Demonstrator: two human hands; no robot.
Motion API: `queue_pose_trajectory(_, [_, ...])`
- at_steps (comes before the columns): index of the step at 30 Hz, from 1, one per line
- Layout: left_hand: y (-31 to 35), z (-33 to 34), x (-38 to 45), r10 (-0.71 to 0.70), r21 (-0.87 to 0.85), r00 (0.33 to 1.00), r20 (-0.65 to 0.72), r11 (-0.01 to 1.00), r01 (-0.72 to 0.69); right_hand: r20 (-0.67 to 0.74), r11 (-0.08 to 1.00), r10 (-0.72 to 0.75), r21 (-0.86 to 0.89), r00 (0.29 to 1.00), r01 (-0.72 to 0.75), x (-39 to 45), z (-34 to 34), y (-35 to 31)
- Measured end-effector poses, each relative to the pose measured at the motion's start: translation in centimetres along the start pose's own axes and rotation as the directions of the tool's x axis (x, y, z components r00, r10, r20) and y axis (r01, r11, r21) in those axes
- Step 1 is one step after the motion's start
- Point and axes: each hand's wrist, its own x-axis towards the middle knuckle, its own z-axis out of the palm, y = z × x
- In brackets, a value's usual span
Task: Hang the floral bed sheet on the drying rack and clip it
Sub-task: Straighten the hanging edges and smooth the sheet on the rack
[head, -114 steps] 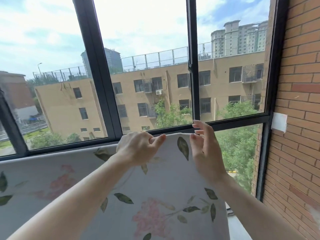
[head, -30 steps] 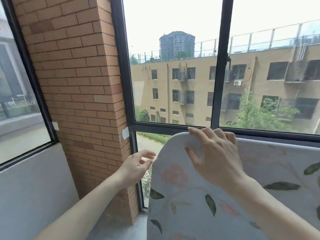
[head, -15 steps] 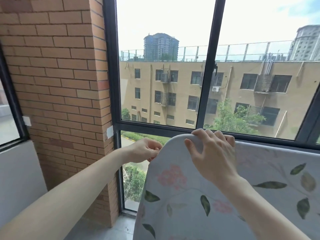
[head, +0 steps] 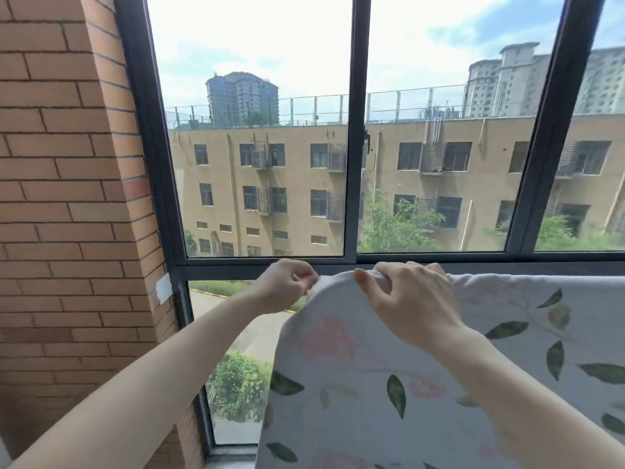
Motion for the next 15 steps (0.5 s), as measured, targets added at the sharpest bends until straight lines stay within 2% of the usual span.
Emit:
queue_pose_trajectory(2, [-1.8,1.3,-0.1,-0.074,0.017,0.964,0.257,0.997,0.071,0.0,1.0,0.03,0.004,1.0,-0.03,0.3,0.1,-0.7])
queue_pose_trajectory(3, [-2.8,1.5,-0.3,-0.078,-0.019,0.941,0.328,0.996,0.089,-0.018,0.999,0.034,0.002,0.999,-0.034,0.3,0.2,-0.9])
queue_pose_trajectory(7, [-7.3,0.6,-2.7,-0.067,-0.188,0.927,0.37,0.971,0.145,-0.053,0.996,0.079,-0.025,0.995,-0.081,0.1,0.5,-0.8])
queue_pose_trajectory(10, [-11.1,0.5,-6.0,-0.114,-0.078,0.877,0.468,0.982,0.17,-0.055,0.992,0.123,-0.01,0.991,-0.124,-0.4,0.8,-1.3])
queue_pose_trajectory(12, [-13.0,1.2,-8.0,-0.101,0.003,0.835,0.541,0.993,0.119,-0.089,0.994,0.104,0.042,0.991,-0.101,-1.1,1.7,-2.7])
queue_pose_trajectory(15, [-14.2,2.9,-9.5,-0.036,0.013,0.827,0.561,0.999,0.034,-0.16,0.998,-0.024,0.059,0.987,0.034,-2.4,3.7,-6.0])
